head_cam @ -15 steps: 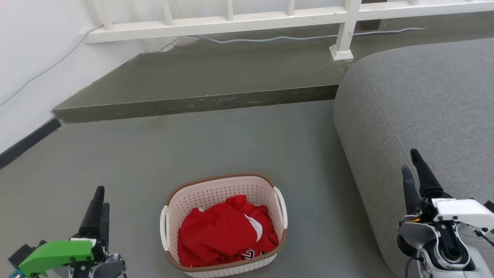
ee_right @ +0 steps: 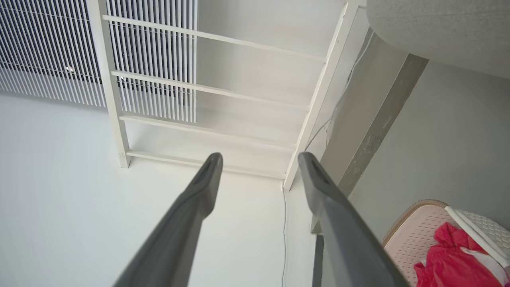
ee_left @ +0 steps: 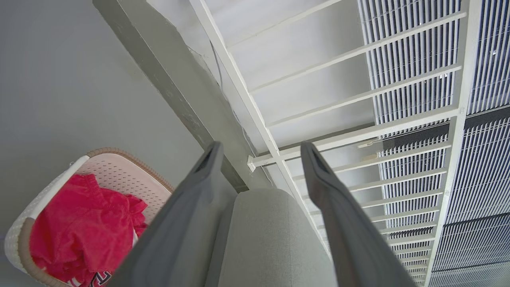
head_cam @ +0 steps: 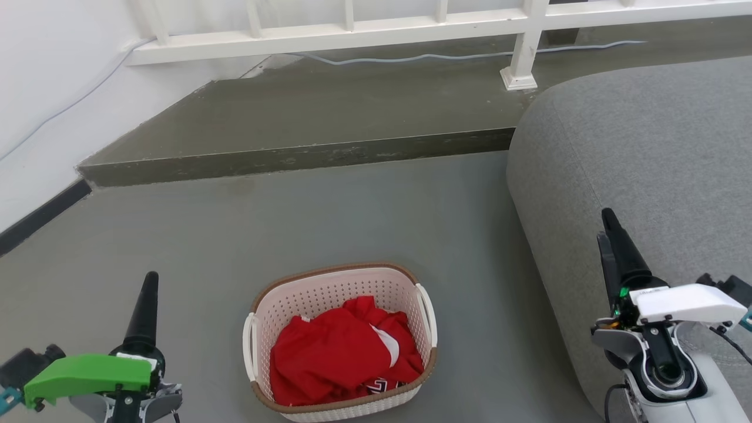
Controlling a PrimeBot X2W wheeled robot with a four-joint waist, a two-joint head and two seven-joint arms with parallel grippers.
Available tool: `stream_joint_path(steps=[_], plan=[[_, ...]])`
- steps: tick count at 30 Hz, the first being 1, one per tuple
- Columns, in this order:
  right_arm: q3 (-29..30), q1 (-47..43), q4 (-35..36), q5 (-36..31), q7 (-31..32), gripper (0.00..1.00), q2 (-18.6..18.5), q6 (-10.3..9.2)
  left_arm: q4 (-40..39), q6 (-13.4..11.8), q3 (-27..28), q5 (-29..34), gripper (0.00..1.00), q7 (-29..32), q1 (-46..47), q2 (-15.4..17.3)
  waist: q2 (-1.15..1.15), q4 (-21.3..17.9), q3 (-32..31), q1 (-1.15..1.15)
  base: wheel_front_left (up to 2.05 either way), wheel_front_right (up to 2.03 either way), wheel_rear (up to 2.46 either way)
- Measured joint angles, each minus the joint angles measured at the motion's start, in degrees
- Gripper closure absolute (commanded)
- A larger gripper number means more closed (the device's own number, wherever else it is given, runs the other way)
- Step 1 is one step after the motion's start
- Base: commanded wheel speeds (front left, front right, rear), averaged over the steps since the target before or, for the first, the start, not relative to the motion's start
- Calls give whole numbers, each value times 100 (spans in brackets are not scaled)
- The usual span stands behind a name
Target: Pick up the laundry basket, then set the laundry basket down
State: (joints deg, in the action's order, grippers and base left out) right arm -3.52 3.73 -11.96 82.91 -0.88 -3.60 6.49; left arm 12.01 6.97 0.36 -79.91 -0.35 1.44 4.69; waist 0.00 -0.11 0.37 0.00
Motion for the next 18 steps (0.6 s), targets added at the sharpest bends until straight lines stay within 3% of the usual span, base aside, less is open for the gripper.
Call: stream_joint_path(steps=[9, 13, 18], plan=[[-356, 109, 24, -964, -219, 0, -205, 2, -153, -25, -371, 1529, 0, -224, 3, 423, 0, -17, 9, 0, 0, 0, 0], [-543, 211, 23, -1495, -298, 0, -316, -12, -183, -148, -491, 1965, 0, -293, 4, 428, 0, -24, 15, 0, 0, 0, 0], [-780, 308, 21, -2135, -400, 0, -415, -165, -238, -309, -611, 2437, 0, -403, 7, 425, 0, -30, 24, 0, 0, 0, 0]])
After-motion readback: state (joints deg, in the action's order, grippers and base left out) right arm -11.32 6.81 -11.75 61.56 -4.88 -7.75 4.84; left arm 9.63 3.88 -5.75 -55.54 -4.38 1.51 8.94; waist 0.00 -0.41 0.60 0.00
